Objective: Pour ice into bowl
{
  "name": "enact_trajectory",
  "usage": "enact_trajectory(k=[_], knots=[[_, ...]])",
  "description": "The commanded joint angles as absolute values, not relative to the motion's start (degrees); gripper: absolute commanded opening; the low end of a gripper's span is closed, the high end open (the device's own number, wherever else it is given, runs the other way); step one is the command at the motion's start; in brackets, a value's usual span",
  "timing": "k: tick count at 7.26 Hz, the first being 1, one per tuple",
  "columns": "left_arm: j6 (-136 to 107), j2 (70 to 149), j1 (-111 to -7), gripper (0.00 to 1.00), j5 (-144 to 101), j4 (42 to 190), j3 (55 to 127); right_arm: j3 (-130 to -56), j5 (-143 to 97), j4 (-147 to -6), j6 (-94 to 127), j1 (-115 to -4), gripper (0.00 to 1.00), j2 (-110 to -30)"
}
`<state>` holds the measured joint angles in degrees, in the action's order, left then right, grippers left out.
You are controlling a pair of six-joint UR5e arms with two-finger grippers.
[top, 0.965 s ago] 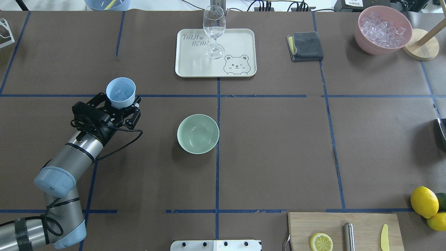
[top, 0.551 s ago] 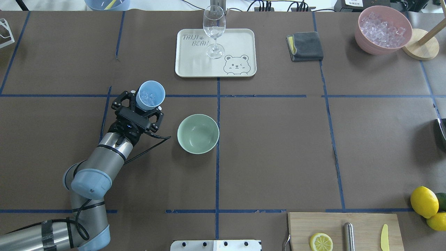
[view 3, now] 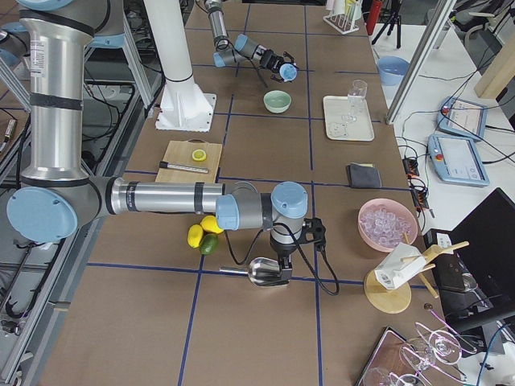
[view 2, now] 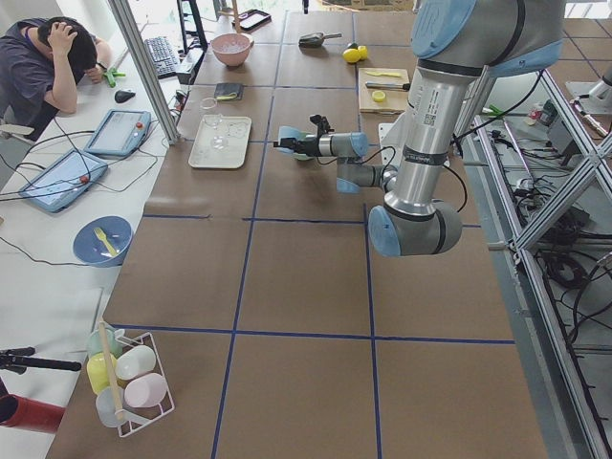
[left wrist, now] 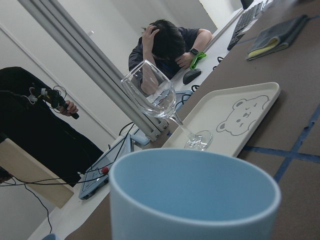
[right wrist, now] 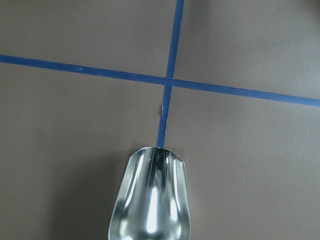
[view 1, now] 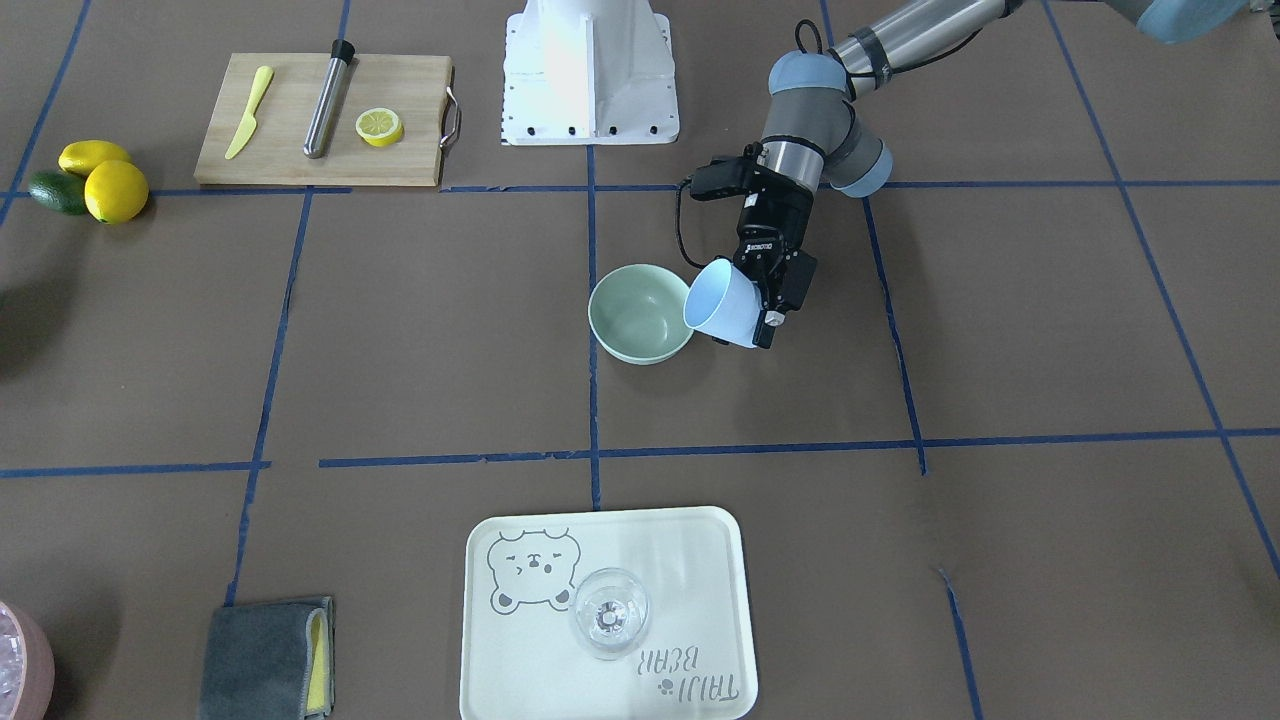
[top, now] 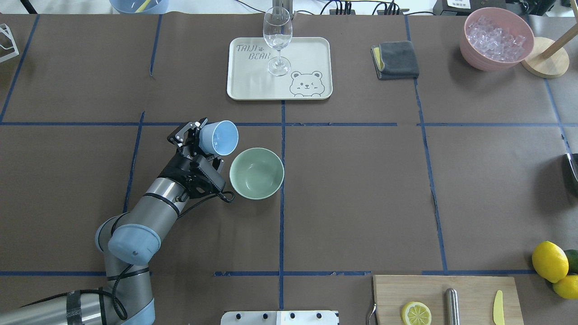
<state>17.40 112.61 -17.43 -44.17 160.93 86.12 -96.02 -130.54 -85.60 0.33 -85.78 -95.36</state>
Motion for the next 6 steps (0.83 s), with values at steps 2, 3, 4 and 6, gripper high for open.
enact_trajectory(k=[2, 3, 4, 6], knots=[[35.05, 113.29, -17.23, 0.00, -44.74, 160.75, 85.70, -95.71, -130.61, -85.61, 3.60, -86.04, 1.00, -95.36], [39.94, 113.29, -17.23, 0.00, -44.74, 160.75, 85.95, -95.54, -130.61, -85.61, 3.60, -86.04, 1.00, -95.62], [45.21, 113.29, -17.31, 0.00, -44.56, 160.84, 86.04, -95.54, -130.61, -85.61, 3.60, -86.04, 1.00, -95.89], [57.50, 113.55, -17.14, 0.00, -39.57, 160.75, 85.78, -95.54, -130.61, -85.61, 3.60, -86.22, 1.00, -95.89]])
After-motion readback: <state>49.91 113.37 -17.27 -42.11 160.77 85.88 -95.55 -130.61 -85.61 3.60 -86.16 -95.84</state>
